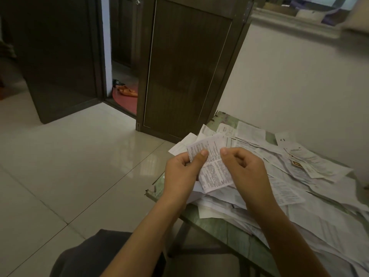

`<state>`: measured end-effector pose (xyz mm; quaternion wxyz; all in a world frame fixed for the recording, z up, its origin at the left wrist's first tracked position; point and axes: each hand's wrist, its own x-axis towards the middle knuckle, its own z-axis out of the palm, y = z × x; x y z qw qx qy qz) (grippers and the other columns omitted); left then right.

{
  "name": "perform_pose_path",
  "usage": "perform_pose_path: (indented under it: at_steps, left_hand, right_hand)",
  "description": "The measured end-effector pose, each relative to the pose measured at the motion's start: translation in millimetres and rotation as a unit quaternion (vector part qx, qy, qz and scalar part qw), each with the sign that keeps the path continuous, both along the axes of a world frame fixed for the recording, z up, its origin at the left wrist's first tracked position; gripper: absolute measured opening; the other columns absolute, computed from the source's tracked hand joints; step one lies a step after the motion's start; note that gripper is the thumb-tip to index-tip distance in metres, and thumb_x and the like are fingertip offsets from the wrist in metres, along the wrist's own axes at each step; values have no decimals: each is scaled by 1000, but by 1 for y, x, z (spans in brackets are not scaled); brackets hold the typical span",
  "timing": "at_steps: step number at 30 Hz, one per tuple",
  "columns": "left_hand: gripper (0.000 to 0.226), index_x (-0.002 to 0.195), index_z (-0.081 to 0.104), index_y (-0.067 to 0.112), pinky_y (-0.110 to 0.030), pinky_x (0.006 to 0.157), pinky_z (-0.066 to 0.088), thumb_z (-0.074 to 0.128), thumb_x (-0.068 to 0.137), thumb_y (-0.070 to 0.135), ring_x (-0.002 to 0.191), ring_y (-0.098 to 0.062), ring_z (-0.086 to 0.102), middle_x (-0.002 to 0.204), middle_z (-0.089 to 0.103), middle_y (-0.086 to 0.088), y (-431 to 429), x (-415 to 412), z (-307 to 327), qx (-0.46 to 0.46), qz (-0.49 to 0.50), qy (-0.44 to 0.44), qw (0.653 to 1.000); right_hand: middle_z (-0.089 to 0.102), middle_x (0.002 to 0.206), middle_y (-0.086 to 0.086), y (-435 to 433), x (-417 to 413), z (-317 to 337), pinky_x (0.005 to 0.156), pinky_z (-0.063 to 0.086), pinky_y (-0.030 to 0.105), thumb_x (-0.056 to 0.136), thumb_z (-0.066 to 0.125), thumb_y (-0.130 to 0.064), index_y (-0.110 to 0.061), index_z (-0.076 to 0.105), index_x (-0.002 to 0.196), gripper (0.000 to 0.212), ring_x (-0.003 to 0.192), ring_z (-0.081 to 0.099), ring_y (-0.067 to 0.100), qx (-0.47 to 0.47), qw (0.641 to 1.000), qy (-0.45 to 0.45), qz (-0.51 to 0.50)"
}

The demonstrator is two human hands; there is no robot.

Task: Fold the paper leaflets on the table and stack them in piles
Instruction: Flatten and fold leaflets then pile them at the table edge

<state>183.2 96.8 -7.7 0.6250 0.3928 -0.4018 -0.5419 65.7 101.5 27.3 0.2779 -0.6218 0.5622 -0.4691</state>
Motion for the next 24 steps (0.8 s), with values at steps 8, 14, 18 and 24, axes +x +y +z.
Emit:
perform_pose_path:
  at_steps: [8, 14, 18, 24]
  left_hand:
    - [11, 86, 66, 23, -15, 57, 52, 56, 91, 21, 73, -6, 70, 74, 72, 11, 2, 1, 1, -4, -8, 16, 1000]
    - [20, 83, 65, 25, -15, 59, 54, 49, 95, 23, 71, -5, 70, 75, 71, 10, 0, 4, 0, 11, 8, 25, 1000]
    - [21, 81, 65, 25, -16, 60, 54, 49, 94, 24, 70, -5, 70, 73, 71, 10, 0, 5, 0, 17, 3, 22, 1000]
    - [19, 83, 66, 23, -18, 64, 56, 50, 94, 24, 73, -7, 70, 77, 71, 8, 1, 6, -2, 22, -1, 7, 1000]
  right_hand:
    - [68, 76, -8, 1, -1, 2, 51, 48, 10, 90, 58, -18, -20, 63, 80, 12, 65, 68, 1, 3, 1000, -12, 22]
    - [69, 79, -6, -1, -2, -4, 55, 52, 12, 90, 57, -22, -23, 62, 78, 13, 68, 68, 4, 1, 1000, 7, 10]
    - [69, 79, -5, -1, -3, -4, 55, 52, 12, 90, 57, -21, -20, 62, 78, 13, 68, 69, 5, 4, 1000, 3, 12]
    - [71, 78, -2, 0, -3, -5, 53, 51, 13, 88, 61, -19, -15, 64, 80, 9, 66, 69, 6, 15, 1000, -19, 9]
